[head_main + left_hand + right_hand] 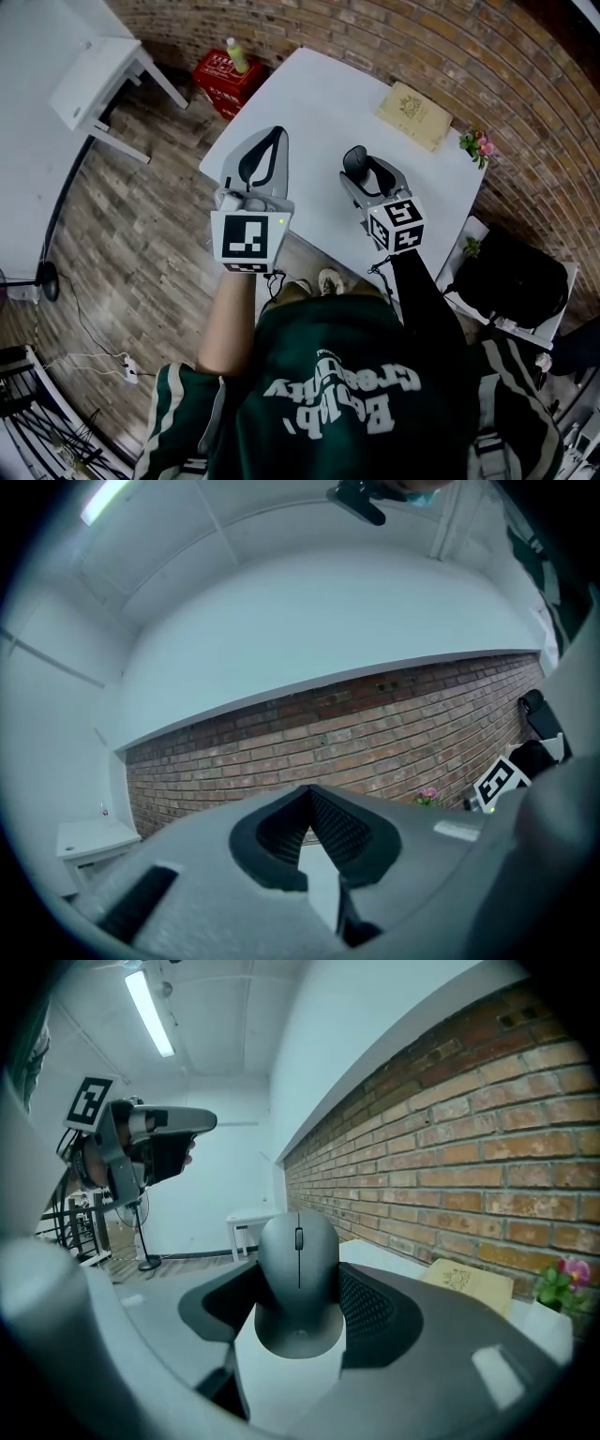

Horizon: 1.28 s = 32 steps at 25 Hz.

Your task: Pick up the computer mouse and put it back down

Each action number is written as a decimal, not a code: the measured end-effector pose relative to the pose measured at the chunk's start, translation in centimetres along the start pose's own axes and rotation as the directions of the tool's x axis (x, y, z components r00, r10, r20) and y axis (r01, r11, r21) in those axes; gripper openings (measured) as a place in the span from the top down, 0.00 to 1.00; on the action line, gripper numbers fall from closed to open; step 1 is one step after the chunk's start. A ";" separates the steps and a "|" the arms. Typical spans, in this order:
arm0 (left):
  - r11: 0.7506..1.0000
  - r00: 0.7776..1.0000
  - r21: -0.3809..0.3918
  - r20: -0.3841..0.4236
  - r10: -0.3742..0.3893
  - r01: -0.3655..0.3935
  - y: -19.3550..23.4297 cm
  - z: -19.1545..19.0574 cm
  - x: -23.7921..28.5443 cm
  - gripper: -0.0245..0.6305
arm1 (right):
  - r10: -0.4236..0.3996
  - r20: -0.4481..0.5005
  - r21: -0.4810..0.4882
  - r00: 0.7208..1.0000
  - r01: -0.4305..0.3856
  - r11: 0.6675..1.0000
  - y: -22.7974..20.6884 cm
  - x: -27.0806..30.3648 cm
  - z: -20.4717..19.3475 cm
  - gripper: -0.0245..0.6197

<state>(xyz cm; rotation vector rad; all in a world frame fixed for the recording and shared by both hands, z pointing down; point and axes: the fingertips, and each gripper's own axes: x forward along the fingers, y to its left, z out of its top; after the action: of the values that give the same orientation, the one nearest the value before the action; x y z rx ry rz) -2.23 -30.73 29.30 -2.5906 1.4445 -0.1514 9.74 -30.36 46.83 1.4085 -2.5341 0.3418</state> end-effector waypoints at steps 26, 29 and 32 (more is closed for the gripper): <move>0.999 0.998 0.000 -0.052 0.037 -0.037 -1.7 -1.5 -0.5 0.95 | 0.055 -0.325 0.146 0.944 -0.007 0.989 -0.8 0.2 -15.4 0.52; 0.999 0.997 -0.001 -0.061 0.049 -0.049 -1.7 -2.0 -0.5 0.95 | 0.060 -0.338 0.162 0.939 -0.004 0.987 -1.1 0.2 -16.2 0.52; 0.998 0.996 -0.002 -0.069 0.059 -0.060 -1.5 -2.5 -0.6 0.95 | 0.062 -0.350 0.169 0.935 -0.002 0.986 -1.4 0.5 -16.9 0.52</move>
<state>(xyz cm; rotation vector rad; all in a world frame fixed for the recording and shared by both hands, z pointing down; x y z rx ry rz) -1.67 -29.70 32.00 -2.5665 1.5450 -0.2328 12.02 -26.26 63.17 1.2271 -2.2750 0.7565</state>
